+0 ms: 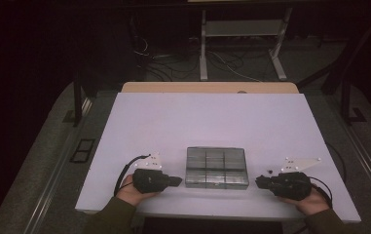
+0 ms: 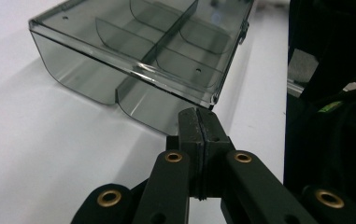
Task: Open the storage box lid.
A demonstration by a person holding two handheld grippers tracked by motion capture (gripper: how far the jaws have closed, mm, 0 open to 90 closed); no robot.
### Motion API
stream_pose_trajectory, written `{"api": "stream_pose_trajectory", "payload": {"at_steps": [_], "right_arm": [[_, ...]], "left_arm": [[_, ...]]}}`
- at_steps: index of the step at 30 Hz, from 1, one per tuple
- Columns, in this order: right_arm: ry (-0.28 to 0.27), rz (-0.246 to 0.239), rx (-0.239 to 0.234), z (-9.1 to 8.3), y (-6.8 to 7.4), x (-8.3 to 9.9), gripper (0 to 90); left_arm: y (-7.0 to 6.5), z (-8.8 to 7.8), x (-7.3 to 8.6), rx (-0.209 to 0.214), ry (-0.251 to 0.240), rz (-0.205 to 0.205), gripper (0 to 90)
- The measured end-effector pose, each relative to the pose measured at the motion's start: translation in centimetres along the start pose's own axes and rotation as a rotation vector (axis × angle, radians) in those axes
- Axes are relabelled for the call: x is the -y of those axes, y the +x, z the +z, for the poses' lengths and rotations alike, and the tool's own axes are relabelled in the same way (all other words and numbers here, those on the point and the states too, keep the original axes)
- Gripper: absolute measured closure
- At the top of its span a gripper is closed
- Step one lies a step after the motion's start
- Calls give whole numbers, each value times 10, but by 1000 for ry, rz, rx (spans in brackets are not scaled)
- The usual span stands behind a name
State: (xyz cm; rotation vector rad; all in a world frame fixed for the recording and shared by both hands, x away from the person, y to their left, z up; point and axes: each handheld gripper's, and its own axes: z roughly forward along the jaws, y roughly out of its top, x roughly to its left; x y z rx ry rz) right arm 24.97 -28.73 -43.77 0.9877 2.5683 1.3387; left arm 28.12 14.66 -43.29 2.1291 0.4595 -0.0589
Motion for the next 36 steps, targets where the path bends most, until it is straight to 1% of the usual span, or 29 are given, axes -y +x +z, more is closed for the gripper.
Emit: {"api": "stream_pose_trajectory", "payload": {"at_steps": [2,4,8,12,15,22,26,29,30,36], "right_arm": [[9,-4,-22,0,0,-1,874],[13,-17,-39,2,1,-1,880],[13,-27,-56,4,4,-3,888],[16,-40,-59,6,5,-4,889],[18,-42,-63,8,6,-4,889],[17,-54,-73,11,7,-7,889],[20,-52,-74,12,8,-7,890],[13,-48,-77,11,8,-8,890],[4,-50,-85,11,8,-8,890],[-4,-51,-89,11,9,-8,890]], "left_arm": [[0,1,-1,5,5,3,887],[-1,3,-1,5,6,-3,887],[-2,5,-2,7,8,-5,887],[-2,6,-2,7,7,-8,887],[-2,6,-3,11,13,-4,887],[-3,7,-3,9,11,-6,887],[-3,7,-3,8,12,-6,887],[-3,7,-3,5,13,-4,887],[-3,7,-3,6,10,-7,887],[-3,7,-4,6,9,-3,887]]}}
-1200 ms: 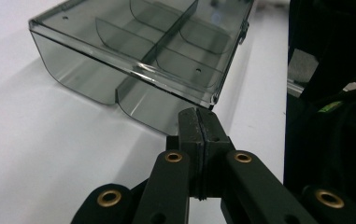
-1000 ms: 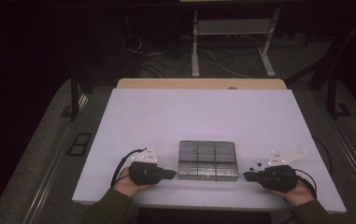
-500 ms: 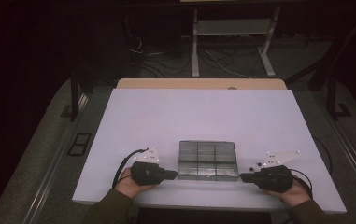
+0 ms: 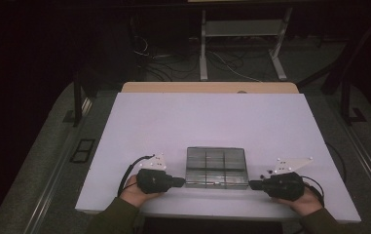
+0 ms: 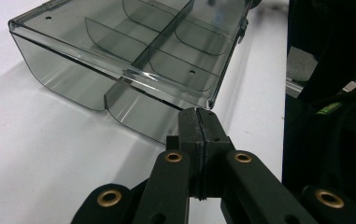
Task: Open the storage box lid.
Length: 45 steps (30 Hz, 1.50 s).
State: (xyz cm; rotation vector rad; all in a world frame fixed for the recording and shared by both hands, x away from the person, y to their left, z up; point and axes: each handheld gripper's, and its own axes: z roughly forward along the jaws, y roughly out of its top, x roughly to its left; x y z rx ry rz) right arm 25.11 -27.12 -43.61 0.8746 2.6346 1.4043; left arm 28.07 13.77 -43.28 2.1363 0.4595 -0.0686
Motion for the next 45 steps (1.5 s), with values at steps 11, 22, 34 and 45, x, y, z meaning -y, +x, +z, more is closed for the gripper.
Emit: {"api": "stream_pose_trajectory", "payload": {"at_steps": [11,22,34,45], "right_arm": [[-17,-2,-2,0,1,-1,890],[-37,-11,4,-1,3,-5,890],[-61,-9,13,-1,2,-9,890],[-64,-21,7,5,4,-14,890]], "left_arm": [[-1,0,-2,-4,-23,-5,887],[-2,0,-4,-6,-48,-10,887],[-2,1,-8,-5,-71,-17,887],[-3,4,-11,-15,-81,-7,887]]}}
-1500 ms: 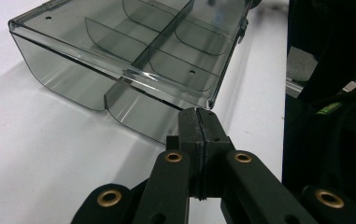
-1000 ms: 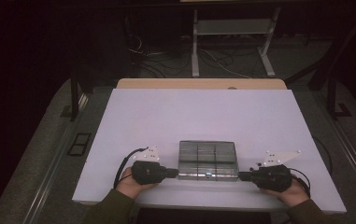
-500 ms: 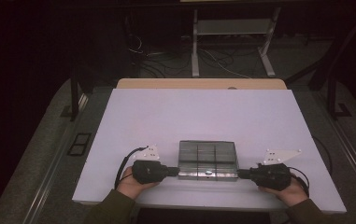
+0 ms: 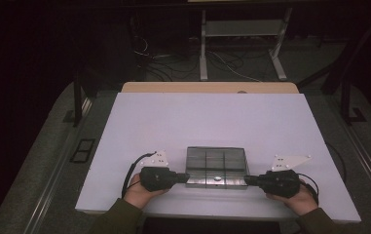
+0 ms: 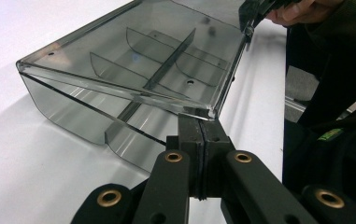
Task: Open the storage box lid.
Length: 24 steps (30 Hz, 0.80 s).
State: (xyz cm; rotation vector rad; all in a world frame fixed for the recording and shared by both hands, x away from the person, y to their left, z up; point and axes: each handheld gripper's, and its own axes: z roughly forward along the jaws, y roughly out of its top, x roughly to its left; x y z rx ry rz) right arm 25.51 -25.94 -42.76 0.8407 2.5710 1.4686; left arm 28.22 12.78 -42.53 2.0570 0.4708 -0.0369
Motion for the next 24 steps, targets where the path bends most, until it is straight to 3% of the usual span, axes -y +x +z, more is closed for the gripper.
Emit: {"api": "stream_pose_trajectory", "payload": {"at_steps": [24], "right_arm": [[-25,0,4,6,0,-9,890]], "left_arm": [[3,11,-10,7,-50,-2,887]]}}
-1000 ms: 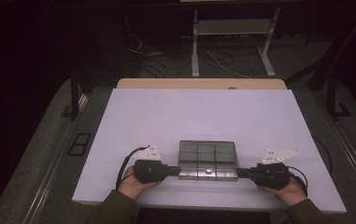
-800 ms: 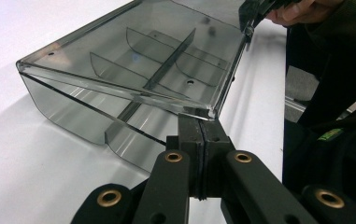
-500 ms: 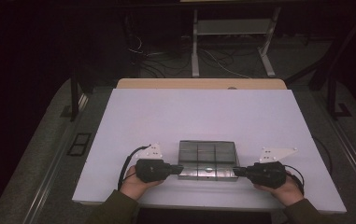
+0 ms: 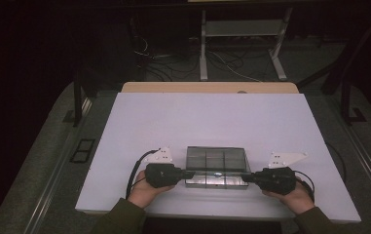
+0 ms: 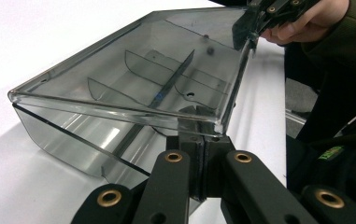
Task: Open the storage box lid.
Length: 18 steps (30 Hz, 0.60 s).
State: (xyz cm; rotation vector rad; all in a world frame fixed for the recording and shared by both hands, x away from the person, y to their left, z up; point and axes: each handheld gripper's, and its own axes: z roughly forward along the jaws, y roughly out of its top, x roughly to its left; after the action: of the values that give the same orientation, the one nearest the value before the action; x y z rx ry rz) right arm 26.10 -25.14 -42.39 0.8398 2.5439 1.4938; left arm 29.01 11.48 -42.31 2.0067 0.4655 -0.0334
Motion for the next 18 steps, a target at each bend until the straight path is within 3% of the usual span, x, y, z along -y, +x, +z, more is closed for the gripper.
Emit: {"api": "stream_pose_trajectory", "payload": {"at_steps": [14,18], "right_arm": [[-3,2,7,0,-1,-1,887],[1,10,12,-3,-1,1,836]], "left_arm": [[-1,4,-8,21,-39,31,887],[0,3,-10,19,-46,34,887]]}}
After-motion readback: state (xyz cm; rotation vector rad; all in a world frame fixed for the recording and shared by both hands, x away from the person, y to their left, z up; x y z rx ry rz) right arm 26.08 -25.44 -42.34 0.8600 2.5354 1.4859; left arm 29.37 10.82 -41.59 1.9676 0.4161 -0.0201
